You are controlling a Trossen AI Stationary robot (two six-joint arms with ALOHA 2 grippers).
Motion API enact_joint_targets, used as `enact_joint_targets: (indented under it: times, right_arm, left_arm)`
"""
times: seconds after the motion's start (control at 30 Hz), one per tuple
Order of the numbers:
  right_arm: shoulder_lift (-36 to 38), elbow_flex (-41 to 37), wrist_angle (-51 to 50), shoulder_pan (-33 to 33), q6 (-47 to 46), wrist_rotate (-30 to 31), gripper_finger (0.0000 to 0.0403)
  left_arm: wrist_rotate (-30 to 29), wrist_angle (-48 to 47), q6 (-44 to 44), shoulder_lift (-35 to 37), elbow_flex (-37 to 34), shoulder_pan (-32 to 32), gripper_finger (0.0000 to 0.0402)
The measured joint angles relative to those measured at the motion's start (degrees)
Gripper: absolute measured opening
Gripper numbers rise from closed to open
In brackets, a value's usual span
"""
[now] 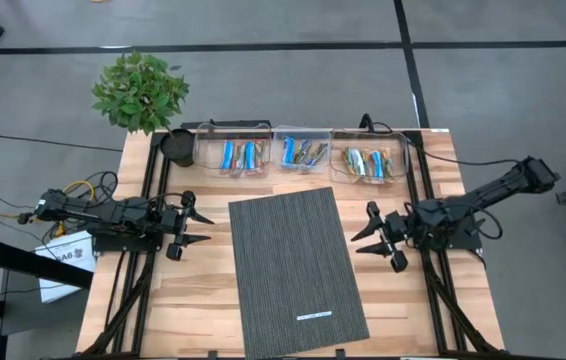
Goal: Pick and place Granola Bars by type
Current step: Return to Home Position
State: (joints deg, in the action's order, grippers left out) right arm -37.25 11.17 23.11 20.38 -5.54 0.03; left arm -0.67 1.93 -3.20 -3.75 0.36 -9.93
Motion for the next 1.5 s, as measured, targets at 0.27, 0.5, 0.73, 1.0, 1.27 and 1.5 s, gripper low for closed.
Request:
enact_joint_targets:
  times: [0.27,0.5,0.73,1.0,1.27,1.5]
  right_arm:
    - [5.73,-7.28,3.93,-1.83,2.57,-0.61,0.0135]
    - [10.96,-10.53,2.69,-3.57,2.55,-1.64,0.0135]
    - [16.14,-10.54,-5.83,-5.21,3.06,-1.68,0.0136]
    - [25.29,-10.54,-17.33,-7.02,4.08,-1.69,0.0138]
    - [33.51,-10.46,-23.05,-9.16,5.10,-1.42,0.0139]
    - [35.57,-10.46,-23.09,-12.21,3.75,-1.36,0.0135]
  left_arm:
    - [0.00,-0.02,0.00,-0.02,0.00,0.02,0.0184]
    - [0.00,-0.01,0.00,-0.01,0.01,0.01,0.0184]
    - [0.00,0.00,0.00,-0.02,0.00,0.00,0.0184]
    - [0.01,0.00,0.00,-0.01,0.00,0.01,0.0184]
    - [0.01,-0.02,0.00,-0.01,0.01,0.01,0.0184]
    - [0.01,-0.02,0.00,0.00,0.00,0.01,0.0184]
